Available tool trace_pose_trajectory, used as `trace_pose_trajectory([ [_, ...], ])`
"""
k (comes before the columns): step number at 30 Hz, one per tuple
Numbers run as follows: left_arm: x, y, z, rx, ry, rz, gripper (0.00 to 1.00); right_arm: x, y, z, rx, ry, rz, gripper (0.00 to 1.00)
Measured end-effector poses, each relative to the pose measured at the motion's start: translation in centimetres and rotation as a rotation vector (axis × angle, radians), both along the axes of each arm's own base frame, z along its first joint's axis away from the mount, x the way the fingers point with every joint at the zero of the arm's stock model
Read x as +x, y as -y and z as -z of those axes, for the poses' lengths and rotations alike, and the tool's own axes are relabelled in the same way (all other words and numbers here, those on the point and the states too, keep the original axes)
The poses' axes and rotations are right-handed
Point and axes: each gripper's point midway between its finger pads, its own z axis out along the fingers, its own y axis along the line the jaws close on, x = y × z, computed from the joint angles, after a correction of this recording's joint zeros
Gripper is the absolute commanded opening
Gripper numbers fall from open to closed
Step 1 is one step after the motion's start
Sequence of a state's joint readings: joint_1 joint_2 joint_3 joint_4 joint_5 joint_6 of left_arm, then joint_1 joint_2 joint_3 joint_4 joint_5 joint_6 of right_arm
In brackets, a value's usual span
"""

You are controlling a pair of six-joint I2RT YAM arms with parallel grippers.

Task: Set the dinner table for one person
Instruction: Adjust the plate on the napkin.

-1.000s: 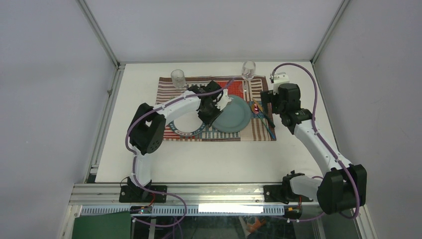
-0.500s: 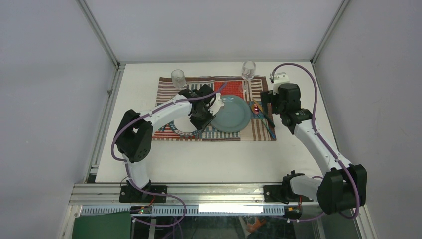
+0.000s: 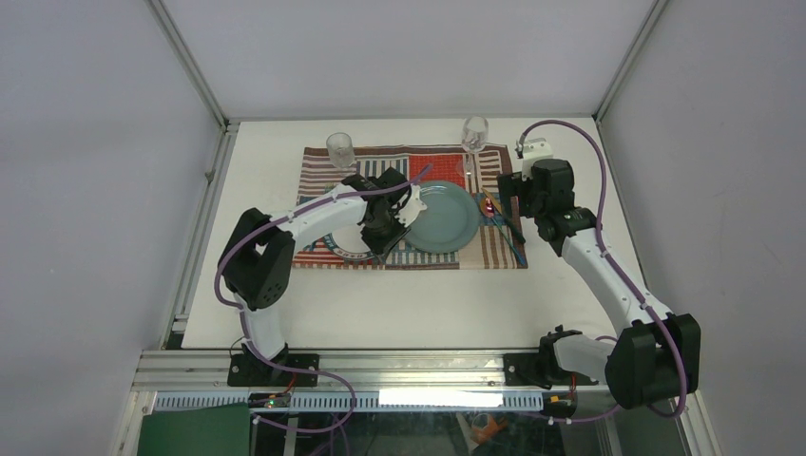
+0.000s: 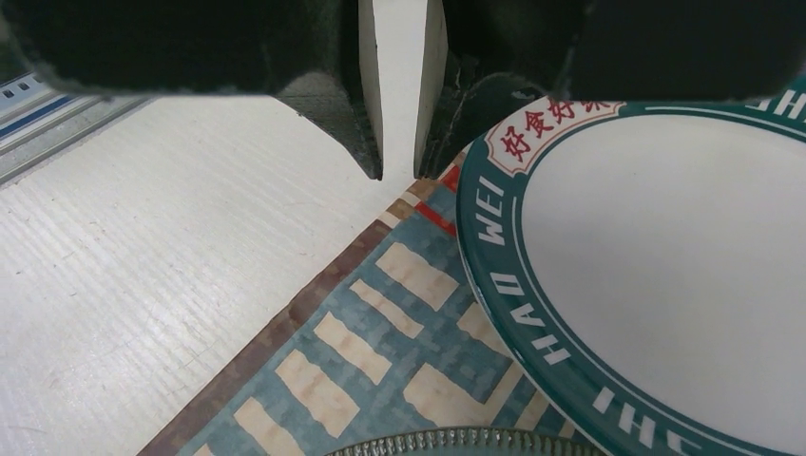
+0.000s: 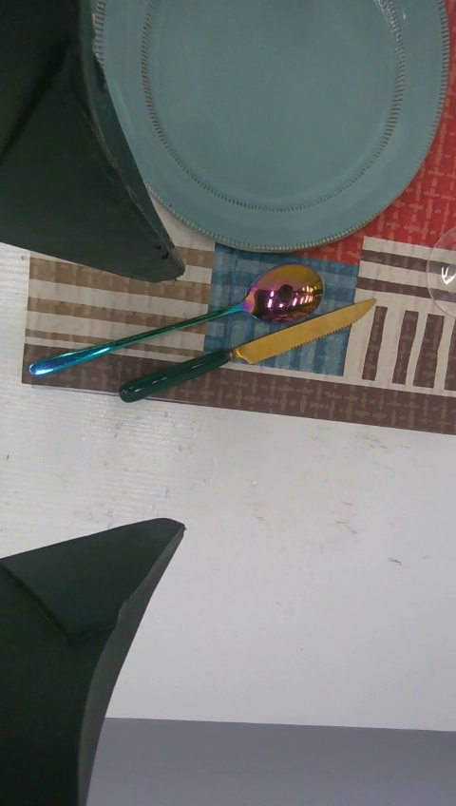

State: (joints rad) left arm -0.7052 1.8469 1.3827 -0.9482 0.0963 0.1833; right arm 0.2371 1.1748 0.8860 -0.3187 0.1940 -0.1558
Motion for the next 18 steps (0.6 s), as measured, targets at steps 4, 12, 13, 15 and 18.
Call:
trace_pose_trajectory([
  [4,-0.2,0.3,0.8,-0.003,-0.024,0.004,0.20,0.0,0.0,0.0,0.000,0.000,0.000,1.00],
  [12,-0.2,-0.1,3.2,0.031,-0.080,-0.008,0.19,0.0,0.0,0.0,0.000,0.000,0.000,1.00],
  [13,-0.2,-0.1,3.2,0.031,-0.081,-0.008,0.19,0.0,0.0,0.0,0.000,0.000,0.000,1.00],
  [15,0.0,-0.2,3.2,0.027,-0.082,-0.014,0.19,0.0,0.0,0.0,-0.001,0.000,0.000,1.00],
  [18,0.5,-0.4,3.2,0.020,-0.076,-0.026,0.19,0.0,0.0,0.0,0.000,0.000,0.000,1.00],
])
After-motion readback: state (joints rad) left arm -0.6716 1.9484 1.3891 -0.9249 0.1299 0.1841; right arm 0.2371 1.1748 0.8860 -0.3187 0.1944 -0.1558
